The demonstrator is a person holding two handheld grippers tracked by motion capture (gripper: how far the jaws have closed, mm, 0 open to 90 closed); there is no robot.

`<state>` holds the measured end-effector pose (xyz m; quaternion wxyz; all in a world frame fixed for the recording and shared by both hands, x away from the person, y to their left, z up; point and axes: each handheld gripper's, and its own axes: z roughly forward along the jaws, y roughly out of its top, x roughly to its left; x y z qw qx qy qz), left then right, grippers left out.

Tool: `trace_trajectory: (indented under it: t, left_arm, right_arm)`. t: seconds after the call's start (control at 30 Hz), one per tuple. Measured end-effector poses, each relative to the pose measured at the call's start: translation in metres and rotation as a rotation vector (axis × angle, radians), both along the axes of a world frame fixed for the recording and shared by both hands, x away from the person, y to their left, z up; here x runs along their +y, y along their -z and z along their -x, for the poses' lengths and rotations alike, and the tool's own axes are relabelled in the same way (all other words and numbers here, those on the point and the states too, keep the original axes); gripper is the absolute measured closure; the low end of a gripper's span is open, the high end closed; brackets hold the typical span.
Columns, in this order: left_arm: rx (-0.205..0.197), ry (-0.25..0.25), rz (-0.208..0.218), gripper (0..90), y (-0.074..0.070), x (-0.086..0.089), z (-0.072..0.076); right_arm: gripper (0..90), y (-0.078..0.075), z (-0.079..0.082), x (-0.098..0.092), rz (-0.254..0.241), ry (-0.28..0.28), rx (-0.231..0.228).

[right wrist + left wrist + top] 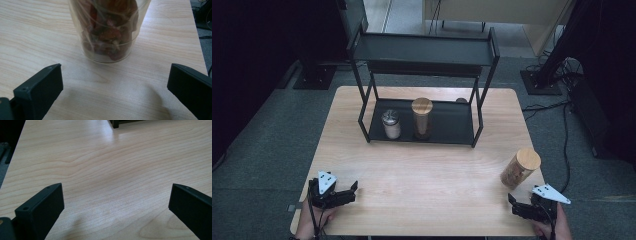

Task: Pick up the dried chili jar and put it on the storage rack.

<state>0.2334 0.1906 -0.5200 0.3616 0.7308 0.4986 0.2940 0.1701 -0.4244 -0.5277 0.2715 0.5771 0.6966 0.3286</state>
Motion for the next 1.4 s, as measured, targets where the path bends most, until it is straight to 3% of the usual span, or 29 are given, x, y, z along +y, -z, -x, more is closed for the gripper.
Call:
trace_trajectory:
  t: [0.23,0.3,0.5,0.7,0.93,1.4]
  left_arm:
    - [0.001,-0.003,0.007,0.4,0.0,0.001,0.0]
    - [0.002,-0.003,0.007,0.4,0.0,0.001,0.0]
    - [0.005,0.0,0.008,0.4,0.0,0.001,0.0]
    - [0.009,0.003,0.006,0.4,0.0,0.001,0.0]
    - [0.01,0.001,0.006,0.4,0.0,0.001,-0.001]
    - [0.011,0.004,0.003,0.4,0.0,0.001,-0.001]
  right_arm:
    - [6.5,-0.003,-0.011,-0.001,-0.024,0.024,0.01]
    - [6.7,-0.004,-0.014,0.0,-0.035,0.007,0.009]
    - [7.6,-0.005,-0.025,-0.001,-0.025,0.028,-0.003]
    - [8.4,-0.008,-0.032,0.001,-0.029,0.003,-0.002]
    - [13.3,-0.016,-0.037,0.005,-0.035,-0.012,-0.02]
    - [14.6,-0.03,-0.039,0.006,-0.025,-0.031,-0.038]
